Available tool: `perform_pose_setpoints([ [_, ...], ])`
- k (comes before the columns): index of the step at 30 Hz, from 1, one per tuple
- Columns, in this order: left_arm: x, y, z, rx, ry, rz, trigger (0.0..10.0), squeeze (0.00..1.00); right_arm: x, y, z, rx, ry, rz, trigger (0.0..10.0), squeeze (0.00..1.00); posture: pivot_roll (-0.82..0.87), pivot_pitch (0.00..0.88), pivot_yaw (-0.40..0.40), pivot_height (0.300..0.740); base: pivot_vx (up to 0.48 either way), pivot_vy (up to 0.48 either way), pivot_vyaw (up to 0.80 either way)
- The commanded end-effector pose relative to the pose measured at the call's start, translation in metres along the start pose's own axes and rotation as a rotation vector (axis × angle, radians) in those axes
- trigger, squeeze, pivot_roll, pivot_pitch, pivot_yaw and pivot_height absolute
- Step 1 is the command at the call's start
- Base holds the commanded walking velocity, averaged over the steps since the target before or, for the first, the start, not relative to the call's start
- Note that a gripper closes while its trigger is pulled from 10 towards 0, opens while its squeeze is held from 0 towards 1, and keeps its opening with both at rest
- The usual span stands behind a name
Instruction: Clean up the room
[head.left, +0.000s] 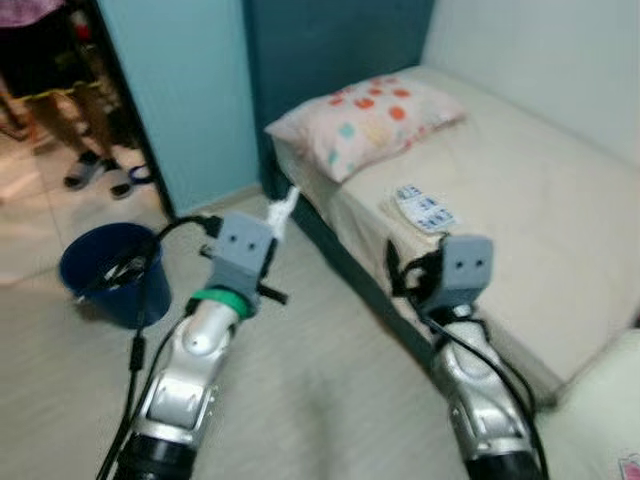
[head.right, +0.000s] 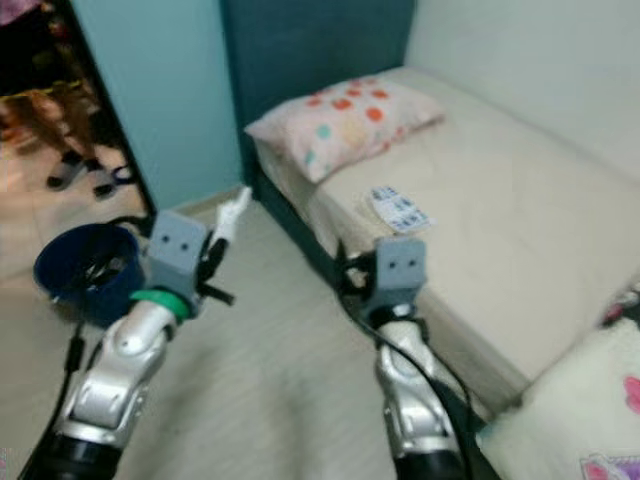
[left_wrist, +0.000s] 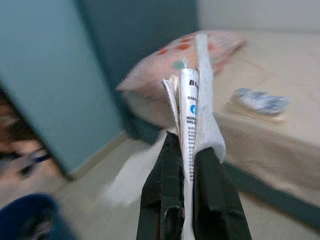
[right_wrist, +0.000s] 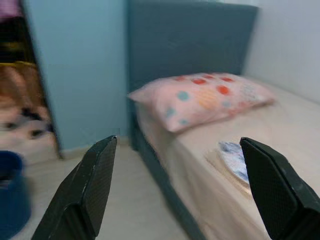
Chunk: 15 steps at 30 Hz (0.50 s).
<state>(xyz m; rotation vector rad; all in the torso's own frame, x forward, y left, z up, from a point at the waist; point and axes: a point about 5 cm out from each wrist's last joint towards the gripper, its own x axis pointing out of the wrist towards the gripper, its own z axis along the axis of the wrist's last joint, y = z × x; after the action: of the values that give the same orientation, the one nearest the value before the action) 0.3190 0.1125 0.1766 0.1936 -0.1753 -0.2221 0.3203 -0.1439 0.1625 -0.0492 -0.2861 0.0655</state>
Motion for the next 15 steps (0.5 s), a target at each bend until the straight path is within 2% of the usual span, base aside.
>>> perform_pose_setpoints([
  [1, -0.0033, -0.0006, -0.0074, 0.001, 0.03, 0.007, 10.0, 0.0, -0.005, 0.002, -0.0075, 0.0, 0.029, 0.009, 10.0, 0.0, -0.04, 0.044, 0.034, 0.74, 0.0, 0.0, 0.8],
  [15, -0.0008, 0.002, -0.0085, 0.011, 0.03, 0.042, 10.0, 0.0, -0.0045, 0.0018, -0.0087, 0.008, 0.034, 0.011, 10.0, 0.0, -0.04, 0.046, 0.028, 0.74, 0.0, 0.0, 0.8],
])
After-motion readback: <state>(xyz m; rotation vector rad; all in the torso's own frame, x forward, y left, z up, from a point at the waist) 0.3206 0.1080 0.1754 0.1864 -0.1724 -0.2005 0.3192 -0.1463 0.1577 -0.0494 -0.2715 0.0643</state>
